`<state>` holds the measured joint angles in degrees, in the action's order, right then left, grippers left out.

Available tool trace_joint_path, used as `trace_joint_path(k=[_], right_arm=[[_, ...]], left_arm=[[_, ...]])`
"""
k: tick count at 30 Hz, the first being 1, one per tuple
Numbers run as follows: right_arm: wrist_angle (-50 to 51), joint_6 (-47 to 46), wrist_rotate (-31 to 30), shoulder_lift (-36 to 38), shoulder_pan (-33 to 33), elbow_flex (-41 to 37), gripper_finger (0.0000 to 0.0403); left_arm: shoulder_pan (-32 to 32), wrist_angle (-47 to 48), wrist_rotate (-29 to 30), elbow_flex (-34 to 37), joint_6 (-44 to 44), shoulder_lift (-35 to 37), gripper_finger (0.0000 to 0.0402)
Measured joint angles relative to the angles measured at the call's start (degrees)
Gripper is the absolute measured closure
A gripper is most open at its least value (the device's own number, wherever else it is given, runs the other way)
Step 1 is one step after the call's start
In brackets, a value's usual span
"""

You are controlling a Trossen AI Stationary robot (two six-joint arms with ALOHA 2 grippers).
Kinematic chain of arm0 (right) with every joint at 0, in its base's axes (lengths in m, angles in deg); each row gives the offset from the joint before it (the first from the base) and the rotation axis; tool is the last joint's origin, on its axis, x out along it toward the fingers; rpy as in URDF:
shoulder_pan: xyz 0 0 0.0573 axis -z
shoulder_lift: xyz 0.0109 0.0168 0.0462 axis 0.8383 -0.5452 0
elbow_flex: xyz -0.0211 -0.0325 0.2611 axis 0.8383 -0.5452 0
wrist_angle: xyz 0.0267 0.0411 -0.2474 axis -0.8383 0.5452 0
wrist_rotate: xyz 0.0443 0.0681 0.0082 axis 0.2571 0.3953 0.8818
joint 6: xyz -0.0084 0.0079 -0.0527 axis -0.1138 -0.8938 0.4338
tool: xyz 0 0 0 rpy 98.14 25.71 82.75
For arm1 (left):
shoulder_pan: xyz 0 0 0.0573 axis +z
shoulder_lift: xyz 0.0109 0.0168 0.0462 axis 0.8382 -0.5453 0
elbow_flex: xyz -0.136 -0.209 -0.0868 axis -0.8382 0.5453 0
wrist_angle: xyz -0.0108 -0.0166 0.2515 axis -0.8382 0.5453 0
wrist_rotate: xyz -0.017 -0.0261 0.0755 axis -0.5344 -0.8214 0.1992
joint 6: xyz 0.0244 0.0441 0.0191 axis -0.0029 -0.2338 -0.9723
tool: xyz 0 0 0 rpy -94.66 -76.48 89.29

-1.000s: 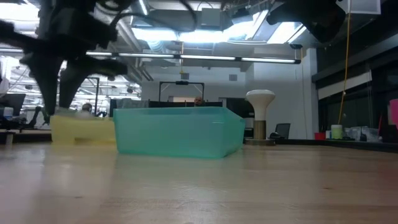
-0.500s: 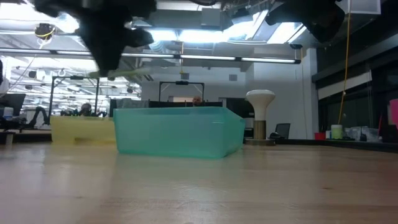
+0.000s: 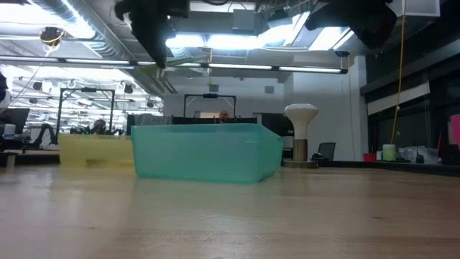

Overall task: Pick & Place Markers
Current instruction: Put the green marker pen into the yellow bin

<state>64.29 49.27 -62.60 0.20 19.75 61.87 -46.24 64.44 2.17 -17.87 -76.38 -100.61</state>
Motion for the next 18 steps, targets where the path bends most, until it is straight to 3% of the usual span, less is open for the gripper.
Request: trace_joint_path(k=[8, 18], right_arm=[[-0.04, -0.21, 0.02, 0.00, 0.59, 0.00, 0.0194], [-0.04, -2.16, 0.04, 0.00, 1.51, 0.00, 0.0194]], left_arm=[[18.67, -3.24, -0.54, 0.00, 2.23, 5.99, 0.0373], [36.14, -5.50, -3.08, 0.20, 15.33, 3.68, 0.0373]])
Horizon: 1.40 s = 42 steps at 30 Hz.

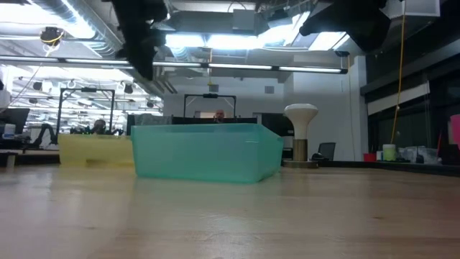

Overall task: Pick & Place Markers
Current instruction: Put the green marker pen into the yellow bin, then return to Home Position

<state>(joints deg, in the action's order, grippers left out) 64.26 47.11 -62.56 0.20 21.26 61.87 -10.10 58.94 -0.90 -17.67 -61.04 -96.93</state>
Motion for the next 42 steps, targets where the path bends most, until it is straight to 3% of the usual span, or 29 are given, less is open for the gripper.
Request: trace_joint_path(k=[9, 25, 42], right_arm=[[0.00, 0.42, 0.00, 0.00, 0.00, 0.00, 0.0194], [-0.02, 0.22, 0.00, 0.00, -0.02, 0.00, 0.0194], [0.00, -0.87, 0.00, 0.00, -0.02, 0.00, 0.0194]], left_arm=[[6.79, -1.17, -0.41, 4.38, 6.60, -3.71, 0.0373], [8.17, -10.17, -1.71, 18.96, 10.20, -5.16, 0.0372], [8.17, -10.18, -1.87, 20.69, 10.86, -5.14, 0.0283]])
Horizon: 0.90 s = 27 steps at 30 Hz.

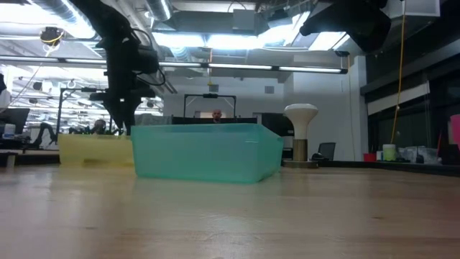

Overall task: Pick & Place Markers
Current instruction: Return to Home Position

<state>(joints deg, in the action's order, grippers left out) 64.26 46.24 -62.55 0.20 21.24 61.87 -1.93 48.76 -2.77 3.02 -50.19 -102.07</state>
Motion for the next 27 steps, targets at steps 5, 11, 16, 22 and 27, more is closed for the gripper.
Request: trace_joint_path(k=[5, 11, 16, 22, 27], right_arm=[[0.00, -0.06, 0.01, 0.00, 0.00, 0.00, 0.0194], [0.02, 0.02, 0.02, 0.00, 0.00, 0.00, 0.0194], [0.02, 0.27, 0.02, 0.00, 0.16, 0.01, 0.0194], [0.02, 1.50, 0.02, 0.00, 1.92, 0.02, 0.0194], [-0.88, 1.61, 0.04, 0.00, 3.91, 0.00, 0.0194]], left_arm=[[-0.95, 0.06, -3.03, -0.01, -0.15, 1.04, 0.0290], [-5.19, 0.10, -4.81, -0.02, -2.08, 5.42, 0.0369], [-10.48, -2.82, -10.15, -0.02, -1.90, 11.24, 0.0397], [-20.27, -9.69, -12.60, -0.02, -0.72, 19.28, 0.0399], [-29.77, -15.08, -12.59, -0.02, -3.63, 24.73, 0.0400]])
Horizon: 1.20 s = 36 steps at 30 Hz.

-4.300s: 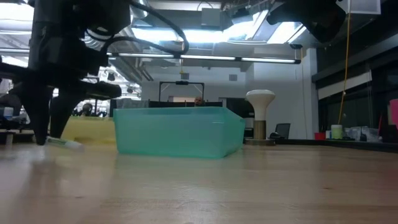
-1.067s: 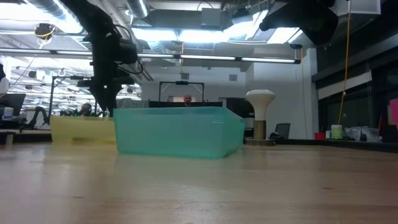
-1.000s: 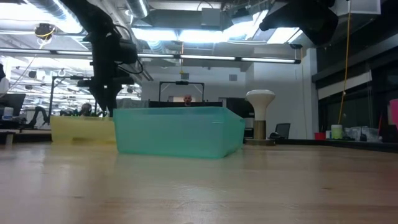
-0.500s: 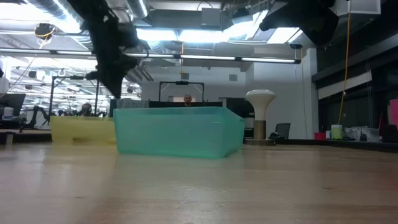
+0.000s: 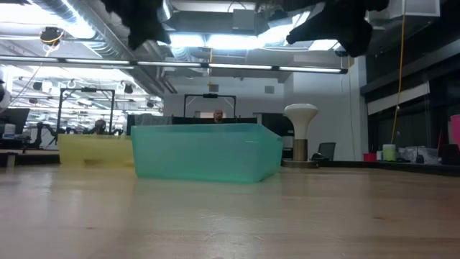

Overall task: Pick & Place Markers
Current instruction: Return to Home Position

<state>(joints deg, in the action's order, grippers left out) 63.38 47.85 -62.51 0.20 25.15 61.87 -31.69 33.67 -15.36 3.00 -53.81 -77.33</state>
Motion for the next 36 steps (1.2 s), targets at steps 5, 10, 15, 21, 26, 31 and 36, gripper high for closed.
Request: trace_joint_path(k=[5, 10, 15, 21, 26, 31, 36], right_arm=[[-4.00, 5.82, -0.02, 0.00, 1.96, 0.00, 0.0198], [-11.29, 13.29, 0.00, 0.00, 4.51, 0.00, 0.0256], [-14.20, 18.70, 0.96, 0.01, 6.97, 0.00, 0.0352], [-14.53, 17.56, 6.31, 0.00, 10.59, 0.00, 0.0391], [-15.52, 21.57, 6.51, 1.04, 11.67, 0.00, 0.0399], [-15.25, 26.40, 11.06, 4.02, 11.87, 0.00, 0.0400], [-12.13, 28.60, 20.10, 6.53, 13.29, 0.00, 0.0400]], left_arm=[[-8.67, -1.86, 4.65, 0.00, 0.04, 3.59, 0.0400], [-16.60, -1.88, 10.70, 0.00, 0.02, 5.31, 0.0399], [-22.81, -2.78, 14.04, 0.10, -0.23, 6.08, 0.0399], [-28.69, -21.70, 14.63, 9.78, 1.47, 10.15, 0.0400], [-31.47, -33.01, 15.18, 18.25, 3.55, 14.38, 0.0400], [-33.57, -34.55, 15.66, 20.55, 3.54, 17.39, 0.0399], [-35.09, -34.69, 16.26, 20.50, 1.11, 19.09, 0.0398]])
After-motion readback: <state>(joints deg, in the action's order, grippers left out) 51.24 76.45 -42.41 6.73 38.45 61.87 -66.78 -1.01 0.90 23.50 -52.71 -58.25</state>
